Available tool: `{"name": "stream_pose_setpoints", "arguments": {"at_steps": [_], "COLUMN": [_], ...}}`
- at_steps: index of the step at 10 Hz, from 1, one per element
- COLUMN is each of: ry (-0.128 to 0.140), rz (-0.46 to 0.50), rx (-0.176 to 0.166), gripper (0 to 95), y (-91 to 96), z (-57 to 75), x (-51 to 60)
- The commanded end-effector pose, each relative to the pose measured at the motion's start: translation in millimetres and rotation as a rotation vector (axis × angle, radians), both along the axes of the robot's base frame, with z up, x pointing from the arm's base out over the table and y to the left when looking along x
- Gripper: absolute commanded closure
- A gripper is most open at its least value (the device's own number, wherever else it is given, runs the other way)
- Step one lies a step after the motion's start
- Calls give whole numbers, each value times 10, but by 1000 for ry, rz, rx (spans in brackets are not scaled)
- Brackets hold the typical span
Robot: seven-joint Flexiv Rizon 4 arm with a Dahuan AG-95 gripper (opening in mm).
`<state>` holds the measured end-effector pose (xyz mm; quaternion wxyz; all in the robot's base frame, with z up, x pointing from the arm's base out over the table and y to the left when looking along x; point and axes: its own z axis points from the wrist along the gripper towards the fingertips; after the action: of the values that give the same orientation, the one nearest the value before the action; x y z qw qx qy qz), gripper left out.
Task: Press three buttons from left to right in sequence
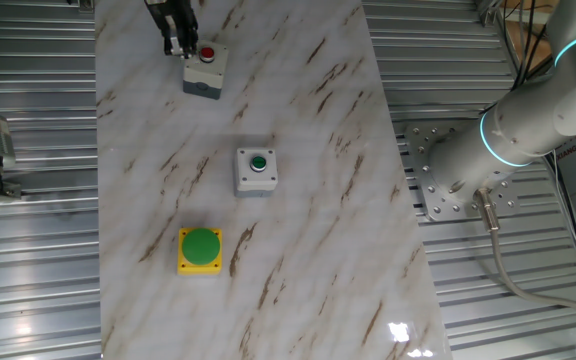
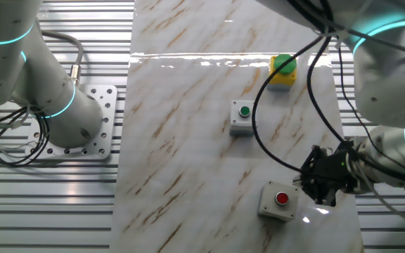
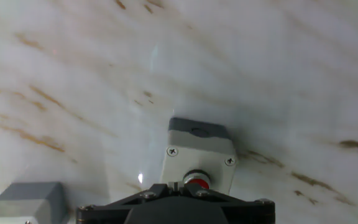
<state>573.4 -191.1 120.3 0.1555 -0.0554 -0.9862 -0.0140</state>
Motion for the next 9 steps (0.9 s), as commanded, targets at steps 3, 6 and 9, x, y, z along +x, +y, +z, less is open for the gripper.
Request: {"name": "stream_pose_setpoints", "arguments": {"at_steps": [3, 6, 9], "ry": [-25, -67, -59], "rz": [-30, -34, -47], "rx": [14, 4, 7], "gripper": [950, 950, 950], "y": [61, 94, 159], "z": [-36, -118, -76], "x": [110, 224, 320]}}
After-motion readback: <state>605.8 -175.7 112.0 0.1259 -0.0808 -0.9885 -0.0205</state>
